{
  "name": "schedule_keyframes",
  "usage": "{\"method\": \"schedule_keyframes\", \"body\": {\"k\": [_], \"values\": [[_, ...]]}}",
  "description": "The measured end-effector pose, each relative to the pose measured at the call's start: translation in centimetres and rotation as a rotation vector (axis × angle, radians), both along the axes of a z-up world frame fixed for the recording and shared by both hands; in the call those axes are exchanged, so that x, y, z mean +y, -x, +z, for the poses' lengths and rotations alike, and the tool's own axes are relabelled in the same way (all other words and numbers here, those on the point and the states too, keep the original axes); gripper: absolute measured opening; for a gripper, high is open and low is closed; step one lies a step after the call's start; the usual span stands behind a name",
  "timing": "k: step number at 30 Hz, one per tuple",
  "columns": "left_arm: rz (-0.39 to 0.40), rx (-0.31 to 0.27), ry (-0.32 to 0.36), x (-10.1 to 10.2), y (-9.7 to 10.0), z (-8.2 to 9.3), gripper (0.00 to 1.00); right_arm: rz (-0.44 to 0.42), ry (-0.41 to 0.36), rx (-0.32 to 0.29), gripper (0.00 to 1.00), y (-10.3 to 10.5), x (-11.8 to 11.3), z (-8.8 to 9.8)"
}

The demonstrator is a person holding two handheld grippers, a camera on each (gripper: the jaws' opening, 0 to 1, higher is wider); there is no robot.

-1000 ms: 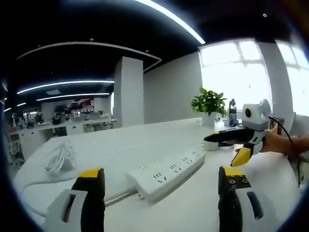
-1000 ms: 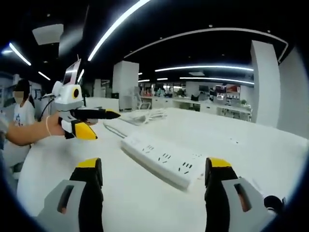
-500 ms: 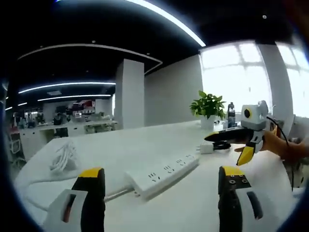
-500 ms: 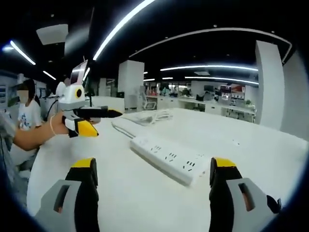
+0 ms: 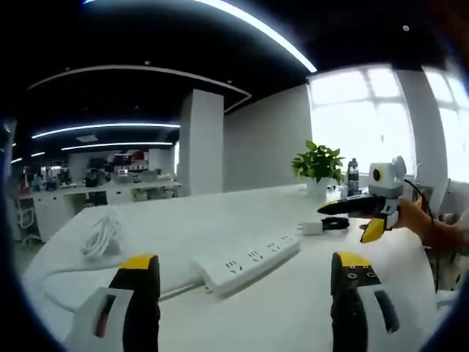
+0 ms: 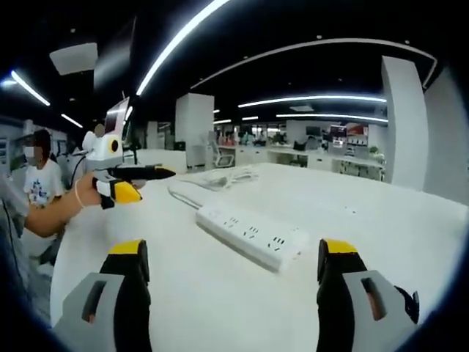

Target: Straighten the power strip on the desk, plug the charger into it

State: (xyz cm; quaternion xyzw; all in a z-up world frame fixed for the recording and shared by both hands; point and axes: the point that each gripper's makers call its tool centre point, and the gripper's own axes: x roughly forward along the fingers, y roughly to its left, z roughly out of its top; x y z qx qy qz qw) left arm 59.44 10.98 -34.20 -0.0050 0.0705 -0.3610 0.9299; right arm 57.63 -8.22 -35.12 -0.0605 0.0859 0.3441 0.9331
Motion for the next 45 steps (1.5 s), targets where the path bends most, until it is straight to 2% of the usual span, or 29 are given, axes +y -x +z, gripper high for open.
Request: {"method": "schedule_keyframes", "body": {"k": [9, 17, 23, 32, 45], "values": [[0.012, -0.010, -0.014, 0.3, 1.2, 0.4, 0.98, -0.015, -0.004, -0.013, 0.95, 0.7, -1.4, 0.5], [0.046, 0.006, -0.006, 1.3, 2.5, 0.3, 0.98, -0.039, -0.002, -0.042, 0.95, 1.9, -2.5, 1.2], [0.080, -0.009, 0.000, 2.0, 3.6, 0.7, 0.98, -0.042, 0.011, -0.053, 0.92, 3.7, -2.7, 1.4], [0.090, -0.028, 0.003, 2.3, 5.4, 0.9, 0.97, -0.030, -0.025, -0.074, 0.92, 6.1, -2.3, 2.2], [0.080, -0.009, 0.042, 2.2, 6.4, 0.3, 0.97, -0.058, -0.038, -0.083, 0.91, 5.7, -4.1, 2.3]]}}
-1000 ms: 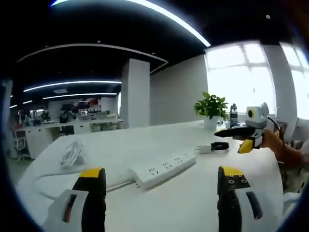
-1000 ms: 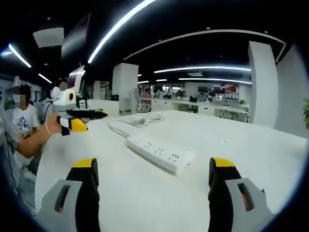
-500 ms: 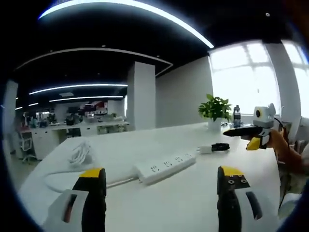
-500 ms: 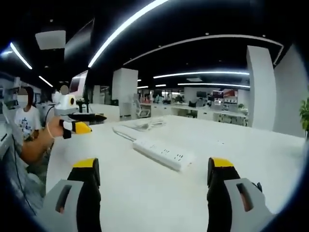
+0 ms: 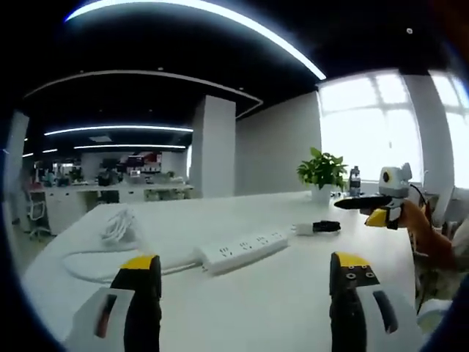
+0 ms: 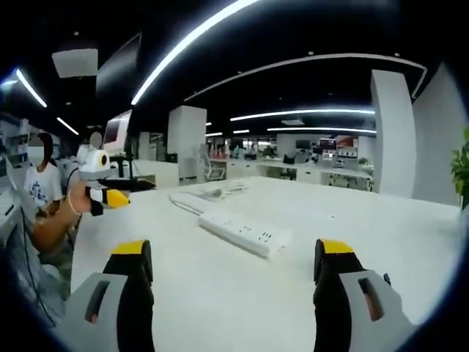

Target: Straighten the power strip on the desk, plug the charger into it

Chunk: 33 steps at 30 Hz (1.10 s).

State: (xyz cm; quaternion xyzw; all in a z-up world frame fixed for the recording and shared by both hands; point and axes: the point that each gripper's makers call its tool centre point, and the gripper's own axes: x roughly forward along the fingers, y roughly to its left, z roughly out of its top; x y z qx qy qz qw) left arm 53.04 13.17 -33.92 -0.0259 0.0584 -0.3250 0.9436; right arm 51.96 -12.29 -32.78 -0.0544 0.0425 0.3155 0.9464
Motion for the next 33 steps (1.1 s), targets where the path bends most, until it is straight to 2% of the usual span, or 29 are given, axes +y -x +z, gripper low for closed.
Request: {"method": "schedule_keyframes", "body": {"k": [8, 19, 33], "values": [[-0.007, 0.011, 0.013, 0.0, 0.4, -0.5, 0.97, -0.036, -0.019, 0.004, 0.91, -0.9, -1.9, 0.0], [0.009, 0.009, -0.006, 0.5, 1.1, -1.0, 0.97, -0.054, -0.033, 0.013, 0.89, -2.2, -3.9, -0.8], [0.018, 0.006, 0.034, 0.9, 1.7, -0.9, 0.97, -0.072, -0.049, 0.008, 0.87, -3.6, -6.1, -1.0]]}}
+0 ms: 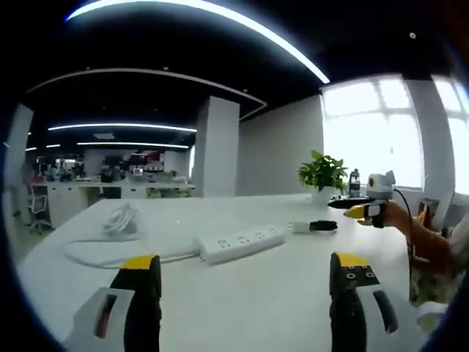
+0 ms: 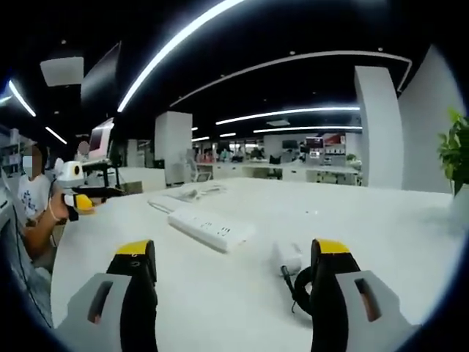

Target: Straighten the power strip on the desk, plug the charger into it

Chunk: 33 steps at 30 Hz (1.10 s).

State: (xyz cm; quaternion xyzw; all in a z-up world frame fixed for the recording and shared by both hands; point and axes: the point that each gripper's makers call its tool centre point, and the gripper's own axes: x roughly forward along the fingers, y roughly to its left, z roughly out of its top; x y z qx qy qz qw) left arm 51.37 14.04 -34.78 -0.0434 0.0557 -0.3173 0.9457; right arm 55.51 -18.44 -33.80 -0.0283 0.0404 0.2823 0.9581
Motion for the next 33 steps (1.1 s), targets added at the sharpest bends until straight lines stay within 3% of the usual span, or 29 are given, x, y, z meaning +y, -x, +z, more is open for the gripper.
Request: {"method": "schedule_keyframes", "body": {"k": [15, 33], "values": [[0.004, -0.008, 0.016, -0.2, 0.1, 0.4, 0.97, -0.044, 0.029, 0.031, 0.86, -2.0, -3.1, -0.8], [0.001, -0.001, 0.015, -0.5, 0.1, 0.2, 0.97, -0.082, 0.068, 0.072, 0.89, -3.4, -5.1, -2.0]]}}
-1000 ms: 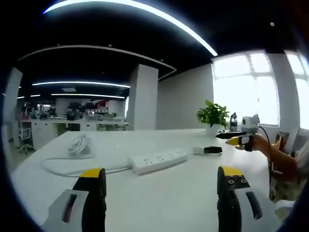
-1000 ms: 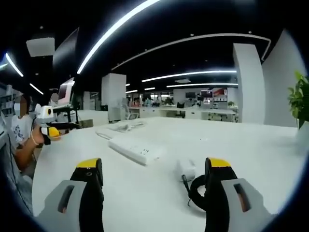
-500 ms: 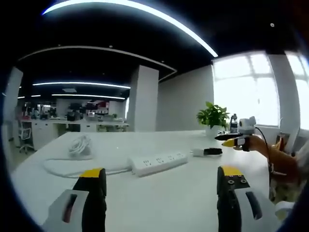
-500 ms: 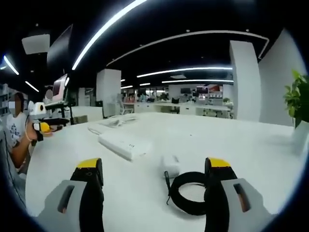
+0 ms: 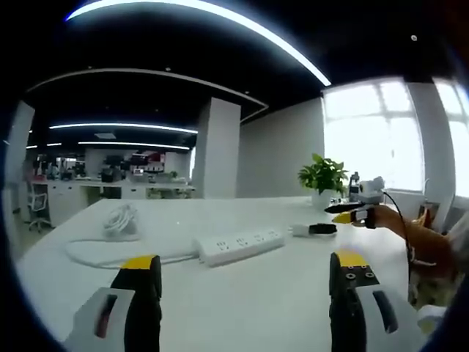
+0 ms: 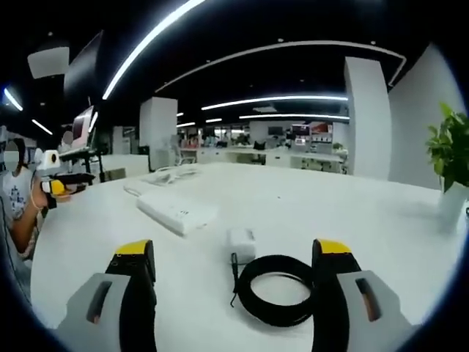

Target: Straighten the power strip on the desk, plug the charger into it

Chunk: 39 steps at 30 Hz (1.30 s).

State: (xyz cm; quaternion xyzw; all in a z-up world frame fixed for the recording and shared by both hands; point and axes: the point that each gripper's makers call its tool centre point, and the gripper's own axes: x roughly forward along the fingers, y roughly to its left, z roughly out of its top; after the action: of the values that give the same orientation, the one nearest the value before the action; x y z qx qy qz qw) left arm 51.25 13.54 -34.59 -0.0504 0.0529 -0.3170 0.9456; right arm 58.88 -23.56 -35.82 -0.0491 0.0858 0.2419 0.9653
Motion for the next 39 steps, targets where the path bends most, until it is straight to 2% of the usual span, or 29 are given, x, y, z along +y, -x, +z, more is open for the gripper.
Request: {"method": "schedule_keyframes", "body": {"k": [17, 27, 39], "values": [[-0.002, 0.005, 0.007, 0.13, -0.01, -0.17, 0.97, -0.001, 0.015, 0.021, 0.92, -0.35, 0.52, -0.27], [-0.009, 0.006, 0.012, -0.06, 0.15, -0.19, 0.96, -0.008, 0.006, 0.027, 0.87, -0.44, 0.49, -0.54], [-0.013, 0.007, 0.019, -0.11, 0.13, -0.18, 0.95, -0.010, 0.066, 0.041, 0.81, -0.35, 0.60, -0.90]]}}
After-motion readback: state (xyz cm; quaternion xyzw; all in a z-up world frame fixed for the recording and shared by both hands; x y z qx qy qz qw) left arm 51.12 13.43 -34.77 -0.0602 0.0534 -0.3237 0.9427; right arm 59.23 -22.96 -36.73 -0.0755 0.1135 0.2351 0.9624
